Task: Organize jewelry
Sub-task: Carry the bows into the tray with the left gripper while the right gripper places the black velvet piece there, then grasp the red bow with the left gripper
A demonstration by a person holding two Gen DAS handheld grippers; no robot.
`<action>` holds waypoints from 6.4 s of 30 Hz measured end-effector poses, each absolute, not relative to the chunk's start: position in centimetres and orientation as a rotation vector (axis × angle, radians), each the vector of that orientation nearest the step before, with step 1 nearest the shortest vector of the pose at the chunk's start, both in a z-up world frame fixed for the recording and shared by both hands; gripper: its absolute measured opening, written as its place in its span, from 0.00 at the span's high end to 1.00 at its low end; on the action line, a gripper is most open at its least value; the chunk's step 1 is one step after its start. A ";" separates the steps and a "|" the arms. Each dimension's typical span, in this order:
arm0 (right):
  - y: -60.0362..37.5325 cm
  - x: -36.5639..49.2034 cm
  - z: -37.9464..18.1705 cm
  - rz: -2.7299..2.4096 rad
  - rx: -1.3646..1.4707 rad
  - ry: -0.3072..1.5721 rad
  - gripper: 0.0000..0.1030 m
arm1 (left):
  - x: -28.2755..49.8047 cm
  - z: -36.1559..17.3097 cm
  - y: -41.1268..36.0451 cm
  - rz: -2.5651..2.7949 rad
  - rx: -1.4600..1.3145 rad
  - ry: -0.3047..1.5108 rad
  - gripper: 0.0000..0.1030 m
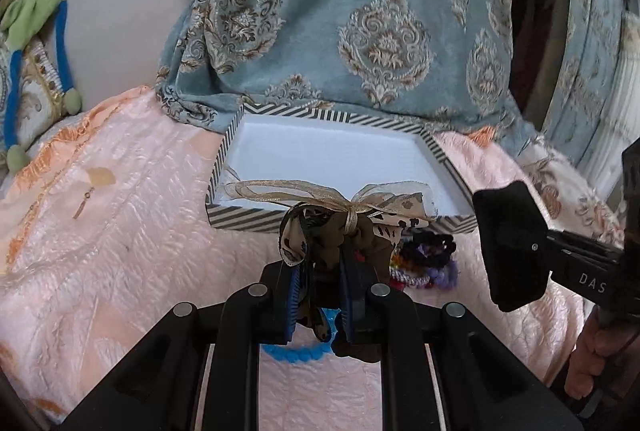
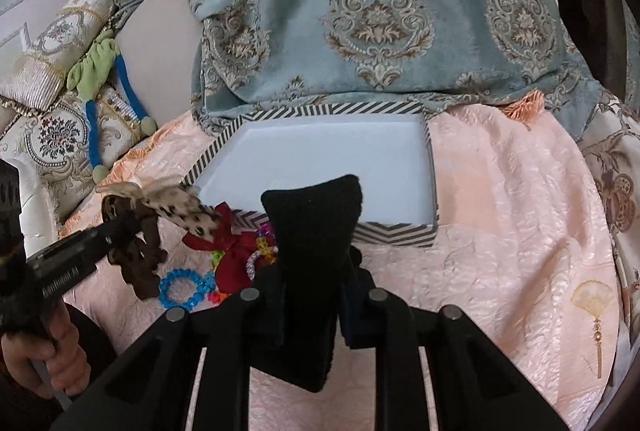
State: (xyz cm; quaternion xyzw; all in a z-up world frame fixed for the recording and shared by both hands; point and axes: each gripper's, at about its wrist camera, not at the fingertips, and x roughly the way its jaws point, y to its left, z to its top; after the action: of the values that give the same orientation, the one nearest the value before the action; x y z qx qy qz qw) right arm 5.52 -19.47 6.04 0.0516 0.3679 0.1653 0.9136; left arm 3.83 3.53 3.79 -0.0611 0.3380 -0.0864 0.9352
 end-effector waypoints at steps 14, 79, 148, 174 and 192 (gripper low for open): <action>-18.3 5.5 5.4 0.313 0.060 0.779 0.81 | 4.0 2.5 2.8 -0.119 -0.081 0.722 1.00; -19.2 21.5 4.0 0.285 0.089 0.817 0.81 | 20.6 -0.2 5.4 -0.102 -0.174 0.837 0.99; -19.8 11.1 1.5 0.322 0.106 0.867 0.92 | 11.4 0.0 5.3 -0.305 -0.212 0.865 1.00; -19.8 9.8 3.2 0.339 0.124 0.826 0.92 | 10.7 1.5 6.7 -0.249 -0.245 0.806 1.00; -19.3 9.8 2.9 0.352 0.106 0.838 0.92 | 10.7 1.5 6.1 -0.248 -0.219 0.804 1.00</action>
State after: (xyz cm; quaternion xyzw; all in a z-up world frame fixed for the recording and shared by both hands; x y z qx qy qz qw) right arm 9.79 -19.28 2.92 0.0511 0.4047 0.1697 0.8971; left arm 10.66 6.09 1.49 -0.1061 0.3895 -0.1202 0.9070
